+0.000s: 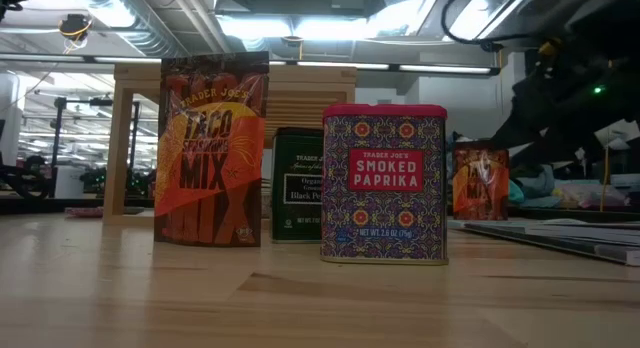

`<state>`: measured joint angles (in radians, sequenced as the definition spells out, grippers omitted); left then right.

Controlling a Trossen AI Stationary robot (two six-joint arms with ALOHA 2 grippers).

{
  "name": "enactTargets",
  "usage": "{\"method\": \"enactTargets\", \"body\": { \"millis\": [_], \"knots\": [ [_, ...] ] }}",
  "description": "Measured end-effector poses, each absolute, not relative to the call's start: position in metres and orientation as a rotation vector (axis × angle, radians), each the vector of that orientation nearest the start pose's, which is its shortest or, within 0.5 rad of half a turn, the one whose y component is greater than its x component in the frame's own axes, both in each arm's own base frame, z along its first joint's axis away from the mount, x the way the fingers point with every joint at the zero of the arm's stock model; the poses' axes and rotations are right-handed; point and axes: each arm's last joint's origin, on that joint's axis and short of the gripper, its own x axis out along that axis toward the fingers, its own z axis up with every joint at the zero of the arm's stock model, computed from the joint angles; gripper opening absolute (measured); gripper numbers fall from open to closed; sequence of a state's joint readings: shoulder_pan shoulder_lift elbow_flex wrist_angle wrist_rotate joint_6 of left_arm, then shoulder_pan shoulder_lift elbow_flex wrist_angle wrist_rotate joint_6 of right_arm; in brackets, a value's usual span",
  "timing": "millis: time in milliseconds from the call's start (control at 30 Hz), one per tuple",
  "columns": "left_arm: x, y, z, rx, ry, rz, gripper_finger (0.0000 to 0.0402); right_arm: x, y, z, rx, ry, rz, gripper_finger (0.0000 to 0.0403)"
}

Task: Shelf spices
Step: Put the orange seasoning pack on the shelf

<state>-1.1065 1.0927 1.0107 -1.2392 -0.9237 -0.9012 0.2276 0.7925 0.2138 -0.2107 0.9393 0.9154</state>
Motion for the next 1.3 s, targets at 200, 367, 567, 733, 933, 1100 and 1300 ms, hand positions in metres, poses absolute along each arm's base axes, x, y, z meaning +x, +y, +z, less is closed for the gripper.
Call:
{"method": "enactTargets", "body": {
  "millis": [200, 367, 567, 733, 933, 1100, 1300],
  "knots": [
    [0.096, -0.140, 0.295, 0.259, 0.660, 0.155, 0.0169, 0.147, -0.003, 0.144, 0.394, 0.354, -0.886, 0.0328],
    [0.096, -0.140, 0.295, 0.259, 0.660, 0.156, 0.0169, 0.155, -0.009, 0.138, 0.401, 0.381, -0.892, 0.0281],
    [0.096, -0.140, 0.295, 0.259, 0.660, 0.156, 0.0169, 0.160, -0.012, 0.134, 0.401, 0.376, -0.914, 0.0201],
    [0.096, -0.140, 0.295, 0.259, 0.660, 0.156, 0.0169, 0.162, -0.011, 0.136, 0.412, 0.341, -0.914, 0.0118],
    [0.096, -0.141, 0.295, 0.259, 0.660, 0.155, 0.0169, 0.165, -0.011, 0.140, 0.437, 0.290, -0.900, 0.0013],
    [0.096, -0.140, 0.295, 0.259, 0.660, 0.156, 0.0169, 0.166, -0.012, 0.141, 0.414, 0.283, -0.903, 0.0030],
    [0.096, -0.141, 0.295, 0.259, 0.660, 0.155, 0.0169, 0.171, -0.011, 0.150, 0.401, 0.219, -0.860, 0.0008]
  ]
}}
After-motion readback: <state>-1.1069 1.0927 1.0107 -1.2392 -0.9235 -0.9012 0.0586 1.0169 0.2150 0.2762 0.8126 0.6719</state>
